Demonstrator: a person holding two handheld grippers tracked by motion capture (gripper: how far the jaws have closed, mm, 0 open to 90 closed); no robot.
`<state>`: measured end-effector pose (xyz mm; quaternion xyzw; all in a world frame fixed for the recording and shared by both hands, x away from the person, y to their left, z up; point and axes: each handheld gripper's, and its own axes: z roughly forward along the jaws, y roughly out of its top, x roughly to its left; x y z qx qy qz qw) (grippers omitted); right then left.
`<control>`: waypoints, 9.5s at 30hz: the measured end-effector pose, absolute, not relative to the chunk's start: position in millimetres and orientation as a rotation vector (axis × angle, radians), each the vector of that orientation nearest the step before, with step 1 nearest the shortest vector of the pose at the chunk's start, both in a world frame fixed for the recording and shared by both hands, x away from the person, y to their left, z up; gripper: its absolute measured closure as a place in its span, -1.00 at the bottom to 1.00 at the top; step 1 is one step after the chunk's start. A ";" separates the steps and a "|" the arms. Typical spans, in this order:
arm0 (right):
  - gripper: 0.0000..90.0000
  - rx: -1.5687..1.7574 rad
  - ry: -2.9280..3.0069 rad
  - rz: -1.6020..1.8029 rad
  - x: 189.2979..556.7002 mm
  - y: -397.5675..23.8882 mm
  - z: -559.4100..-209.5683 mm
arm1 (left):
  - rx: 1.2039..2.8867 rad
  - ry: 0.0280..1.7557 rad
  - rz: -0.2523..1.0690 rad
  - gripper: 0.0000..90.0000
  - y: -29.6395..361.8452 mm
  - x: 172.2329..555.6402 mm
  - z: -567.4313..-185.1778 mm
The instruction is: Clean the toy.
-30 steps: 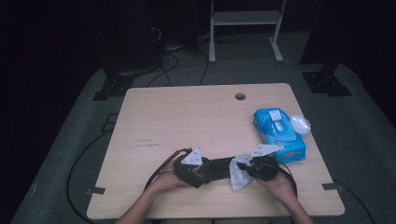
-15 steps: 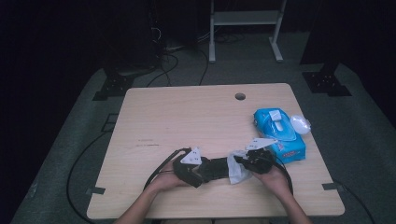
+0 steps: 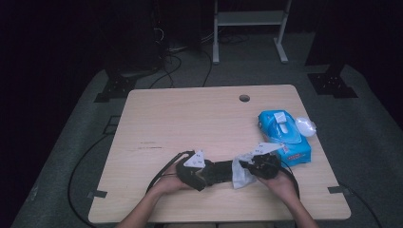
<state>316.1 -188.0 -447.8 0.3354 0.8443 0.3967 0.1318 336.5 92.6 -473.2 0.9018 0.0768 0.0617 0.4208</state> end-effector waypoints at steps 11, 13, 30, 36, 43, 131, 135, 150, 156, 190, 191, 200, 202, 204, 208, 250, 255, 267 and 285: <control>0.88 0.914 2.499 1.152 305.7 -186.0 -447.5 | 2.254 0.222 0.160 -0.47 94.0 338.6 -473.1; 0.88 0.939 2.496 1.168 303.7 -192.5 -448.2 | 2.250 0.220 0.156 -0.47 94.0 339.4 -473.1; 0.88 0.683 2.701 1.202 320.3 -98.1 -444.7 | 2.261 0.217 0.174 -0.47 90.1 336.8 -472.7; 0.88 0.681 2.733 1.234 327.7 -87.6 -444.9 | 2.264 0.213 0.177 -0.47 90.1 336.9 -472.4; 0.88 0.664 2.740 1.213 322.8 -92.7 -444.0 | 2.258 0.219 0.164 -0.47 89.7 337.1 -472.7; 0.88 0.655 2.695 1.198 306.6 -128.5 -446.3 | 2.269 0.212 0.154 -0.47 94.2 339.4 -473.4; 0.88 0.808 2.623 1.224 311.0 -170.9 -446.6 | 2.260 0.211 0.152 -0.47 95.4 339.8 -472.0; 0.87 0.992 2.520 1.182 334.7 -193.6 -448.6 | 2.252 0.252 0.167 -0.47 97.9 343.7 -471.7; 0.88 0.954 2.508 1.216 336.6 -172.8 -444.5 | 2.259 0.196 0.164 -0.47 91.4 338.9 -472.7; 0.86 0.949 2.627 1.355 306.0 -199.0 -453.1 | 2.250 0.223 0.112 -0.49 95.7 344.5 -474.0; 0.86 0.947 2.627 1.357 305.4 -199.1 -452.7 | 2.245 0.230 0.105 -0.50 96.3 345.6 -474.4; 0.87 0.956 2.638 1.373 305.0 -199.8 -454.5 | 2.211 0.305 0.060 -0.56 101.8 349.9 -472.0; 0.87 0.951 2.635 1.376 304.3 -200.1 -455.1 | 2.211 0.315 0.046 -0.56 102.5 350.4 -471.7; 0.87 0.946 2.633 1.374 303.0 -200.2 -455.5 | 2.206 0.346 0.009 -0.56 103.5 351.6 -471.6; 0.87 0.937 2.623 1.377 299.7 -200.0 -456.6 | 2.169 0.429 -0.072 -0.56 108.7 355.1 -470.1; 0.91 0.738 2.522 1.304 274.2 -192.9 -460.5 | 2.152 0.544 -0.090 -0.27 101.5 349.1 -473.8; 0.91 0.716 2.512 1.304 270.7 -193.2 -461.5 | 2.129 0.584 -0.136 -0.22 105.4 354.3 -475.7; 0.91 0.675 2.490 1.318 268.8 -194.5 -464.1 | 2.108 0.676 -0.270 -0.23 100.1 362.8 -479.5; 0.91 0.573 2.469 1.276 256.4 -190.7 -466.0 | 2.135 0.516 -0.012 -0.17 97.0 341.7 -471.3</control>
